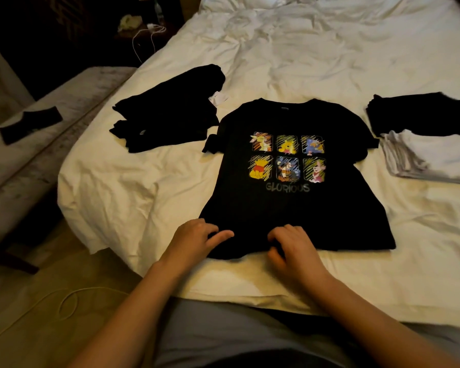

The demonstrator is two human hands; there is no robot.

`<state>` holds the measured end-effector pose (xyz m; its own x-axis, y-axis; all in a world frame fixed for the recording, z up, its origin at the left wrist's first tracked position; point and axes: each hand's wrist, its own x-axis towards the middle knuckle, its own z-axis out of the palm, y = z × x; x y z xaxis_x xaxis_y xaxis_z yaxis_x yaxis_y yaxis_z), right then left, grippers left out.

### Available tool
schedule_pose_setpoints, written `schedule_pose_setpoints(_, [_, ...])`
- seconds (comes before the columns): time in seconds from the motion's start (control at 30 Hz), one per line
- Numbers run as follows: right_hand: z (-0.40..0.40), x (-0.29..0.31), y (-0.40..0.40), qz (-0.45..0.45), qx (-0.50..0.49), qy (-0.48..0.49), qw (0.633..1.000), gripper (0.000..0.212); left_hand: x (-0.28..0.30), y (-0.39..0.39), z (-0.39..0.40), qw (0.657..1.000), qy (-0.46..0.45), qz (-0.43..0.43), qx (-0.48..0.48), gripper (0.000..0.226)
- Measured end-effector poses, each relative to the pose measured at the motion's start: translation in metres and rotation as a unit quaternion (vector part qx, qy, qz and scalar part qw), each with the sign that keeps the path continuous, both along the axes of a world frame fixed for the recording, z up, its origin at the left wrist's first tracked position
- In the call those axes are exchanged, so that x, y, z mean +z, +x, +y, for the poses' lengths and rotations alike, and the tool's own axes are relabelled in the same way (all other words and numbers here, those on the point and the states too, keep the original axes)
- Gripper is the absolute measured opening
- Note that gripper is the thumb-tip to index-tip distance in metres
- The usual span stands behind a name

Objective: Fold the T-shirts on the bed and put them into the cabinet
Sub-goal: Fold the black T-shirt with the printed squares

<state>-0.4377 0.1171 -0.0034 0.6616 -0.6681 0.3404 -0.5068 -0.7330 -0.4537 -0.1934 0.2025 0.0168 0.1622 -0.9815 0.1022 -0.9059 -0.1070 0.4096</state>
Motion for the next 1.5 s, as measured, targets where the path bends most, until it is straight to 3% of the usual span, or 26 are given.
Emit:
schedule_pose_setpoints(0.17, [-0.001,0.001,0.003,0.139,0.105,0.090,0.981,0.036,-0.001,-0.024,-0.003,0.991,0.050,-0.124,-0.018,0.071])
schedule_pose_setpoints(0.27, [0.004,-0.004,-0.011,0.072,0.086,0.106,0.988,0.041,-0.004,-0.051,-0.006,0.985,0.007,-0.171,-0.030,0.043])
schedule_pose_setpoints(0.37, [0.002,-0.008,-0.031,-0.018,0.024,0.083,0.996,0.032,-0.004,-0.078,-0.014,0.986,-0.073,-0.126,-0.081,0.035])
schedule_pose_setpoints(0.47, [-0.007,-0.008,-0.056,-0.076,-0.078,0.029,0.994,0.032,-0.005,-0.104,-0.024,0.984,-0.039,-0.078,-0.158,0.040])
schedule_pose_setpoints(0.6, [-0.028,-0.004,-0.099,0.003,-0.204,-0.006,0.979,0.044,-0.016,-0.140,-0.037,0.983,0.050,-0.099,-0.148,0.068])
schedule_pose_setpoints(0.7, [-0.039,-0.003,-0.130,0.068,-0.241,0.026,0.968,0.043,-0.028,-0.155,-0.049,0.989,0.019,-0.101,-0.109,0.046])
schedule_pose_setpoints(0.8, [-0.044,0.000,-0.146,0.056,-0.244,0.055,0.967,0.021,-0.029,-0.156,-0.055,0.997,-0.034,-0.009,-0.062,0.016])
schedule_pose_setpoints(0.93, [-0.052,0.016,-0.148,0.004,-0.237,0.129,0.963,0.017,-0.012,-0.146,-0.064,0.977,0.046,0.209,0.006,0.004])
schedule_pose_setpoints(1.13, [-0.093,0.051,-0.132,0.019,-0.218,0.137,0.966,0.016,-0.010,-0.120,-0.113,0.958,0.118,0.259,0.020,0.015])
schedule_pose_setpoints(1.23, [-0.129,0.048,-0.119,0.057,-0.210,0.118,0.969,0.021,-0.008,-0.110,-0.141,0.965,0.129,0.223,0.053,0.013])
schedule_pose_setpoints(1.33, [-0.156,0.030,-0.111,0.052,-0.204,0.107,0.972,0.025,-0.007,-0.109,-0.155,0.992,0.085,0.056,0.080,0.020])
schedule_pose_setpoints(1.4, [-0.160,0.016,-0.111,0.022,-0.171,0.104,0.980,0.028,-0.012,-0.113,-0.155,0.999,0.002,-0.013,0.031,0.024])
schedule_pose_setpoints(1.5, [-0.151,0.003,-0.119,-0.023,-0.114,0.083,0.990,0.031,-0.023,-0.124,-0.145,0.992,-0.064,0.009,-0.108,0.037])
